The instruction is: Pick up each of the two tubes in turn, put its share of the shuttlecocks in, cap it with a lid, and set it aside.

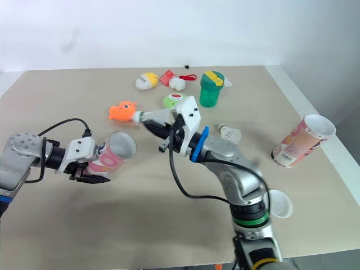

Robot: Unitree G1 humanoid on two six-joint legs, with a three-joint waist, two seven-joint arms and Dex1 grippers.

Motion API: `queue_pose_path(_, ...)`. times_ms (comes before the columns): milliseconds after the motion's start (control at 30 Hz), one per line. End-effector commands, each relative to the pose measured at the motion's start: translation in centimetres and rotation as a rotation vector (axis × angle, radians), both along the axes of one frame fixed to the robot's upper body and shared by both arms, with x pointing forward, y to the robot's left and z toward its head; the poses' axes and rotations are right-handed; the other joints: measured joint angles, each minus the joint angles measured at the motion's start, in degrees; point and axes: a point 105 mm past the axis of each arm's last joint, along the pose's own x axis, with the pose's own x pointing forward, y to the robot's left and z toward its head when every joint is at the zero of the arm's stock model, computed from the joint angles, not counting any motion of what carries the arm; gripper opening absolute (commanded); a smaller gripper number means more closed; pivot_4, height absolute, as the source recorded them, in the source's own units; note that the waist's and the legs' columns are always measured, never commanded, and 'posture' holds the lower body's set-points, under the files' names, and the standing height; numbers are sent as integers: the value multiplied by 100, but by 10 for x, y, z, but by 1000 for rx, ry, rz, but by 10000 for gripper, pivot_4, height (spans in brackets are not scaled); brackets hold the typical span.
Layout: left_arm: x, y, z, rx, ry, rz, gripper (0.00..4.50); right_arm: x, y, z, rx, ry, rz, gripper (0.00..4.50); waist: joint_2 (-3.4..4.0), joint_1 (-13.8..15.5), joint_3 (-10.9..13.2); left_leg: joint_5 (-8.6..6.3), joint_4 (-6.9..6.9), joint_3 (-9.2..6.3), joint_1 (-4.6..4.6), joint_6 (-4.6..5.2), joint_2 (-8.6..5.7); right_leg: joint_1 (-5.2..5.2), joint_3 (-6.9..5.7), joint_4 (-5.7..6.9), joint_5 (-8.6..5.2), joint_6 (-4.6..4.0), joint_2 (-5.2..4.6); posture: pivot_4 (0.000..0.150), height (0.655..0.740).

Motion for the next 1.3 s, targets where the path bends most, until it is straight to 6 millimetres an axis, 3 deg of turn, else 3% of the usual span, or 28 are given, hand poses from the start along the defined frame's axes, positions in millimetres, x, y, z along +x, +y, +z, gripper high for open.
queue_pose_path(33,0,-4,0,-6,2,-20,29917,-15,6,-1,-74,-41,93,578,0,4,0,0,0,-2,0,0,0,0,-2,0,0,-1,0,1500,7400)
queue_pose_path(167,0,-6,0,-11,1,-20,29917,0,16,-13,-150,-77,37,578,0,4,0,0,2,1,-1,0,0,-2,0,1,1,-2,0,1500,7400)
queue_pose_path(333,0,-8,0,-18,1,-22,29917,7,33,-13,-166,-108,30,578,0,20,0,0,4,3,-4,0,-3,-3,1,1,0,1,-3,1500,7400)
queue_pose_path(433,-1,-8,-1,-19,1,-21,29917,2,34,-4,-99,-65,54,9219,0,22,0,0,4,1,-6,0,-3,-3,0,1,-2,3,-4,1500,7400)
queue_pose_path(533,-1,-8,-2,-20,2,-20,29917,-3,29,4,-14,-32,57,22422,0,23,0,0,3,-2,-6,0,-3,-3,-3,1,-1,2,-4,1500,7400)
queue_pose_path(667,-2,-9,-3,-22,4,-23,29917,-4,6,20,151,13,-15,40626,0,34,0,0,4,-4,-7,0,-4,0,-5,1,-3,3,-7,1500,7400)
queue_pose_path(700,-2,-9,-3,-23,5,-24,29917,0,-5,21,177,10,-76,43366,0,34,0,0,4,-4,-6,0,-5,0,-5,1,-3,5,-8,1500,7400)
queue_pose_path(900,-5,-10,-6,-22,16,-33,29917,46,-105,2,218,-126,-751,43366,-1,36,-1,0,1,2,-6,0,-15,1,-3,-1,-9,8,-19,1500,7400)
queue_pose_path(1067,-3,-11,-7,-23,17,-41,29917,57,-155,-27,138,-163,-1124,43366,2,34,-3,0,-4,8,-2,0,-16,-2,4,0,-9,9,-17,1500,7400)
queue_pose_path(1300,0,-14,-7,-23,14,-54,29917,50,-159,-78,180,64,-1253,43366,8,35,-3,0,-2,11,-2,-1,-18,0,11,1,-7,13,-19,1500,7400)
